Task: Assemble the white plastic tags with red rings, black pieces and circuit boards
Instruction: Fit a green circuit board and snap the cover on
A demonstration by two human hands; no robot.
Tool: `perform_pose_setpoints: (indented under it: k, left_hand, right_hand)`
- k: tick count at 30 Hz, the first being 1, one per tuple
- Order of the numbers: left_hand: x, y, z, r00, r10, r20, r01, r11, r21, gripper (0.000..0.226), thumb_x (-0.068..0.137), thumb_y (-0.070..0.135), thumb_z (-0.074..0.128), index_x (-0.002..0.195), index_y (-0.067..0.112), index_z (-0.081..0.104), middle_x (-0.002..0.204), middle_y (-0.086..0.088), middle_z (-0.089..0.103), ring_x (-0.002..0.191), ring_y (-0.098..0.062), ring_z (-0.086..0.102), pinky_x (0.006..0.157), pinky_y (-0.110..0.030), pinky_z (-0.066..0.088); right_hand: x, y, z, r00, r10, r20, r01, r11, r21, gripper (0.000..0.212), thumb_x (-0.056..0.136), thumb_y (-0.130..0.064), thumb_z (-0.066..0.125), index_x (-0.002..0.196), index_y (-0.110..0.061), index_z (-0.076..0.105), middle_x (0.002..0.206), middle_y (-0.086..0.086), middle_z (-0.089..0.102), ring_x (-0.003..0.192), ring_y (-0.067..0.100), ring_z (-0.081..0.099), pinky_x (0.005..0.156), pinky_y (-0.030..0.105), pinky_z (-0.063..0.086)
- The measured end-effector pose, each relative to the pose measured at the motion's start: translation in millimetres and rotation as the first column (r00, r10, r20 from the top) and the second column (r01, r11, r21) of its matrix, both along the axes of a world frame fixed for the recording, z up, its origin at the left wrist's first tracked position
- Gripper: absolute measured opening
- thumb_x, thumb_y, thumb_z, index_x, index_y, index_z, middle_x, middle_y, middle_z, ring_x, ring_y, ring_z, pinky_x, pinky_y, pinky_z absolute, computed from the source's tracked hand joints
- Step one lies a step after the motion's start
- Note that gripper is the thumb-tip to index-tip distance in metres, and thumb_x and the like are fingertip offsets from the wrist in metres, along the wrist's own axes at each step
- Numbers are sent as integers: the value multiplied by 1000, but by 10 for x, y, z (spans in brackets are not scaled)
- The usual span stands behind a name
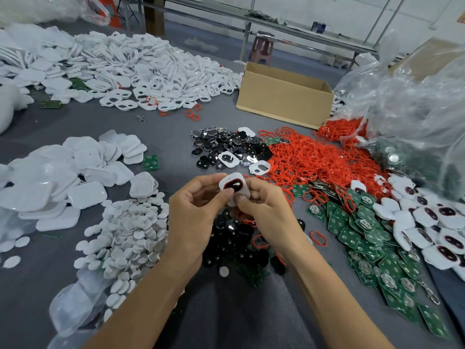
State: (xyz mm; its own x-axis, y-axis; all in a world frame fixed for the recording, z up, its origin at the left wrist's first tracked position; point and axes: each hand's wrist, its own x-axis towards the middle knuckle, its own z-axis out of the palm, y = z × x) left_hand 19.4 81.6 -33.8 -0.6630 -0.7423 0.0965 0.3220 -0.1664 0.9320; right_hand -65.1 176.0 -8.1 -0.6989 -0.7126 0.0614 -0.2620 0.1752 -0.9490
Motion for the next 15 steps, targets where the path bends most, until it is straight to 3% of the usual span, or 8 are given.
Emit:
perform_pose_setpoints:
  k: [2, 8, 12, 15]
  left_hand:
    - [4, 4, 7, 1000, 0, -9, 0, 1000, -4, 24, 79, -1, 75, 96, 16, 74, 91, 0, 77, 85, -12, 73, 73, -16, 54]
    - [19, 27, -2, 999, -49, 13, 49, 999, -8, 22, 78, 3, 77, 94, 18, 76, 91, -1, 77, 86, -14, 73, 74, -19, 55]
    - [7, 20, -14, 1000, -21, 7, 21, 1000, 6, 24, 80, 2, 74, 96, 20, 75, 92, 0, 77, 88, -14, 73, 77, -20, 55]
    - [-1, 18, -13, 1000, -23, 0, 23, 999, 34, 27, 83, 2, 72, 99, 23, 75, 96, 0, 77, 94, -15, 73, 79, -21, 56]
  right_hand:
    - [-7, -1, 15, 999, 25, 47, -25, 1000, -5, 14, 92, 9, 50, 95, 1, 61, 72, 2, 62, 62, 12, 59, 60, 21, 47]
    - [-31, 17, -12, 995, -50, 82, 55, 997, -52, 8, 86, 12, 53, 91, 11, 59, 69, 13, 59, 63, 21, 49, 61, 32, 39]
    - [6, -6, -22, 991, -7, 133, 18, 997, -81, 12, 91, 9, 51, 89, 2, 61, 64, 0, 62, 54, 8, 54, 55, 20, 43]
    - [6, -6, 4, 968, 75, 240, -46, 991, -125, 14, 94, 7, 49, 102, 6, 60, 78, 10, 65, 60, 11, 60, 56, 18, 47]
